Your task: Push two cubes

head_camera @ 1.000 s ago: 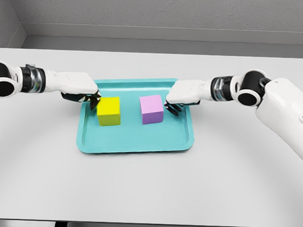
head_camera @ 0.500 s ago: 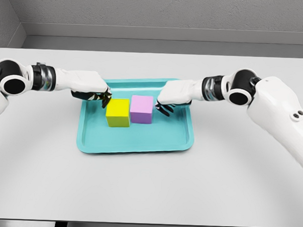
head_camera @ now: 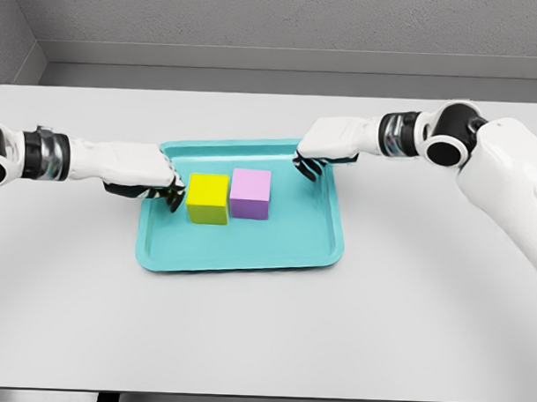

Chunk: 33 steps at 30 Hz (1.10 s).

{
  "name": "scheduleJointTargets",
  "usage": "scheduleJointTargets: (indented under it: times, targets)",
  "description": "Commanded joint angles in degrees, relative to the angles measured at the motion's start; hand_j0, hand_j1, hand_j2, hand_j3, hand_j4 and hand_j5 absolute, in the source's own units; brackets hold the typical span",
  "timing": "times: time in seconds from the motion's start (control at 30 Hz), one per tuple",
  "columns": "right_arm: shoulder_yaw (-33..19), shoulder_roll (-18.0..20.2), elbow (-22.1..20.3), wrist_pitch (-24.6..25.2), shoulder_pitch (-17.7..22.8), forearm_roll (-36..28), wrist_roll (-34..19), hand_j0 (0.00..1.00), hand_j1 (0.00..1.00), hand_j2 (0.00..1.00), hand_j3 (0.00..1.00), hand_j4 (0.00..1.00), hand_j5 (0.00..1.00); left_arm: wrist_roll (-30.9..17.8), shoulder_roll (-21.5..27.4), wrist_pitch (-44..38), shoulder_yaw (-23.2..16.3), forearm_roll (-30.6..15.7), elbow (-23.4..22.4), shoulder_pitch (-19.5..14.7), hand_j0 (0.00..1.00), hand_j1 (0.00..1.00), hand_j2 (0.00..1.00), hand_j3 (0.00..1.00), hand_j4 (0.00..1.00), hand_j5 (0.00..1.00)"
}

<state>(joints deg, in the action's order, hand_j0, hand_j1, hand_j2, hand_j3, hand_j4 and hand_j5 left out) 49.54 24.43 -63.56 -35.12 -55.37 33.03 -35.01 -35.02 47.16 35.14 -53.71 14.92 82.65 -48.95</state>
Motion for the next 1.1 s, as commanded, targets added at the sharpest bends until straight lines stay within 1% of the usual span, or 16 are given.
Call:
scheduleJointTargets:
  times: [0.0, 0.1, 0.23, 0.27, 0.37, 0.43, 0.53, 0.8, 0.9, 1.07]
  targets:
    - [-0.5, -0.1, 1.2, 0.1, 0.0, -0.2, 0.0, 0.23, 0.23, 0.23, 0.23, 0.23, 0.23, 0.0, 1.2, -0.1, -0.7, -0.6, 3.5, 0.0, 0.41, 0.41, 0.41, 0.41, 0.41, 0.41]
    - [-0.7, -0.2, 1.6, 0.1, -0.2, -0.2, 0.0, 0.23, 0.23, 0.23, 0.23, 0.23, 0.23, 0.0, 0.7, -0.1, -1.1, -0.5, 3.5, 0.6, 0.41, 0.41, 0.41, 0.41, 0.41, 0.41]
    - [-0.8, -0.5, 1.7, 0.1, -0.8, -0.2, 0.0, 0.23, 0.23, 0.23, 0.23, 0.23, 0.23, 0.0, 0.0, -0.1, -1.1, -0.4, 3.8, 2.8, 0.41, 0.41, 0.41, 0.41, 0.41, 0.41]
    - [-0.9, -0.8, 2.6, 0.1, -1.5, -0.2, 0.0, 0.23, 0.23, 0.23, 0.23, 0.23, 0.23, 0.0, 0.0, -0.1, -1.2, -0.4, 4.0, 3.0, 0.41, 0.41, 0.41, 0.41, 0.41, 0.41]
    - [-0.9, -1.7, 3.1, 0.1, -2.1, -0.2, 0.0, 0.23, 0.23, 0.23, 0.23, 0.23, 0.23, 0.0, -1.4, -0.1, -1.3, -0.2, 3.9, 3.1, 0.41, 0.41, 0.41, 0.41, 0.41, 0.41]
    - [-0.9, -2.2, 3.6, 0.1, -2.8, -0.2, 0.0, 0.23, 0.23, 0.23, 0.23, 0.23, 0.23, 0.0, -2.1, -0.1, -1.8, -0.2, 3.9, 3.9, 0.41, 0.41, 0.41, 0.41, 0.41, 0.41]
    - [-0.9, -2.2, 3.6, 0.1, -2.8, -0.2, 0.0, 0.24, 0.24, 0.24, 0.24, 0.24, 0.24, 0.0, -2.9, -0.1, -2.5, 0.0, 3.9, 4.0, 0.41, 0.41, 0.41, 0.41, 0.41, 0.41]
    - [-0.8, -2.5, 3.5, 0.1, -2.7, -0.2, 0.0, 0.27, 0.27, 0.27, 0.27, 0.27, 0.27, 0.0, -2.8, -0.1, -2.4, 0.2, 3.9, 3.7, 0.41, 0.41, 0.41, 0.41, 0.41, 0.41]
    - [-0.6, -2.6, 3.4, 0.1, -2.8, -0.2, 0.0, 0.27, 0.27, 0.27, 0.27, 0.27, 0.27, 0.0, -1.8, -0.1, -2.4, -0.1, 6.0, 3.6, 0.41, 0.41, 0.41, 0.41, 0.41, 0.41]
    - [-0.7, -2.5, 3.4, 0.1, -2.8, -0.2, 0.0, 0.28, 0.28, 0.28, 0.28, 0.28, 0.28, 0.0, -1.4, -0.1, -2.2, -0.2, 6.2, 3.3, 0.41, 0.41, 0.41, 0.41, 0.41, 0.41]
